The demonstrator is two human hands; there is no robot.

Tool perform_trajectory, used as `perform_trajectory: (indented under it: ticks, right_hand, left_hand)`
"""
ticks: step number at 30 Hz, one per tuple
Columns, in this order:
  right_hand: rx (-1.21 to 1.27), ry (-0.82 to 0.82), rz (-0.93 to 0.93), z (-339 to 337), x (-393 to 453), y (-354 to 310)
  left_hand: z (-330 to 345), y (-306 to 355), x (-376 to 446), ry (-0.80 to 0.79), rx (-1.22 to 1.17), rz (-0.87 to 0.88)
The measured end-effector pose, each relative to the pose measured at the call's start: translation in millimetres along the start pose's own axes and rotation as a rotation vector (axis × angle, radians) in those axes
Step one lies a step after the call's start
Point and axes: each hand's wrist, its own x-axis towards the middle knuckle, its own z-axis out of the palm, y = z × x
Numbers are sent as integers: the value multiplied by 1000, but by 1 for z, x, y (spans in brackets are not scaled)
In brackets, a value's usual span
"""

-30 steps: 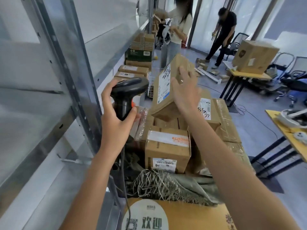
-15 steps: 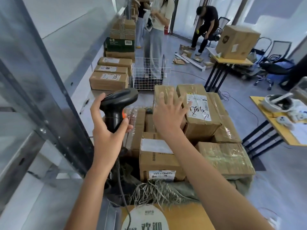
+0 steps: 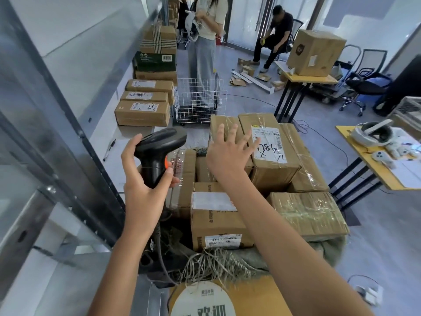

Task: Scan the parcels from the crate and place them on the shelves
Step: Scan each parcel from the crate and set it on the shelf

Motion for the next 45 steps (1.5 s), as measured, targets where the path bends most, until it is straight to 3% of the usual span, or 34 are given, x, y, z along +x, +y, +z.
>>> perform_trajectory:
  ticks: [10, 22, 29, 38, 45]
  right_hand:
    - [-12, -2, -29, -7, 0, -2]
    - [95, 90, -212, -25, -16, 10]
    - [183, 146, -415, -41, -50, 39]
    - [250, 32, -814, -49, -136, 75]
    - [378, -50, -1116, -50, -215, 52]
  left_hand:
    - [-4, 3, 3, -12, 8, 23]
    - [-10, 32, -24, 50, 257, 69]
    - [19, 76, -78, 184, 371, 102]
    - [46, 130, -186, 453, 536, 93]
    - [26, 171, -259, 702, 651, 54]
